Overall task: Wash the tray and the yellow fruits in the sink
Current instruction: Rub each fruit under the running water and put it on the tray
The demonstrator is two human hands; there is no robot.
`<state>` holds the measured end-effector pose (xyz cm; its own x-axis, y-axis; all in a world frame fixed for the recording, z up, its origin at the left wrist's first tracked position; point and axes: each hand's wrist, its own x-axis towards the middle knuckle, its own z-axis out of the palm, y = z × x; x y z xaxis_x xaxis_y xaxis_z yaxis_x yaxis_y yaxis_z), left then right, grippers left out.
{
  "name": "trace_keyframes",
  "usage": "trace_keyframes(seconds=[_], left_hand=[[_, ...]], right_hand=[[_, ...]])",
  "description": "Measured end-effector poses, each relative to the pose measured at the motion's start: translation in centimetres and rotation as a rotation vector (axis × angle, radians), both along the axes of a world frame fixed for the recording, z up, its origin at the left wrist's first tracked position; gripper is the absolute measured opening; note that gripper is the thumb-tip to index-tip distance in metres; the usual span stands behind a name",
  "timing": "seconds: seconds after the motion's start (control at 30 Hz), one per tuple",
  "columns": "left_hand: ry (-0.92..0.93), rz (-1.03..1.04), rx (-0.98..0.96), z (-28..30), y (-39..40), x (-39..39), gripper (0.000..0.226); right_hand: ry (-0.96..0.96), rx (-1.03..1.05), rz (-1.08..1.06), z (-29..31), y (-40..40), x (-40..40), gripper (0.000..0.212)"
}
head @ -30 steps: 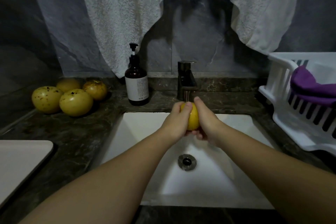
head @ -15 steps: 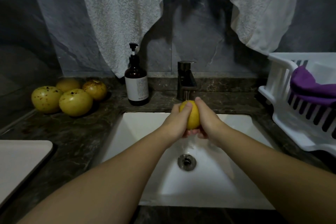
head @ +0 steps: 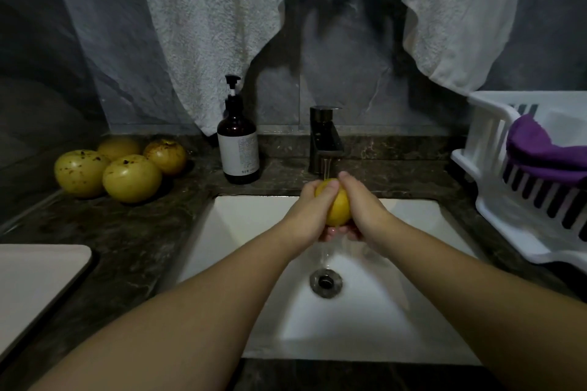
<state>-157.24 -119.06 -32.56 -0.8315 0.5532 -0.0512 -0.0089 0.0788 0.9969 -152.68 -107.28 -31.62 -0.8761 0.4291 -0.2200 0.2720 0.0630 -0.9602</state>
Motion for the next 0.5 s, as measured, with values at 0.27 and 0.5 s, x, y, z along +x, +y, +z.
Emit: trace_keyframes(seconds=[0.27, 0.5], left_hand=[[0.025, 0.019, 0.015, 0.1, 0.09, 0.01, 0.051], [-0.018, 0.019, -0.044, 0.23, 0.13, 0.17, 0.052]], right_hand=[[0.006, 0.0, -0.036, 0.05, -0.05, -0.26, 0.058], [0.047, 0.047, -0.057, -0.03, -0.11, -0.42, 0.052]])
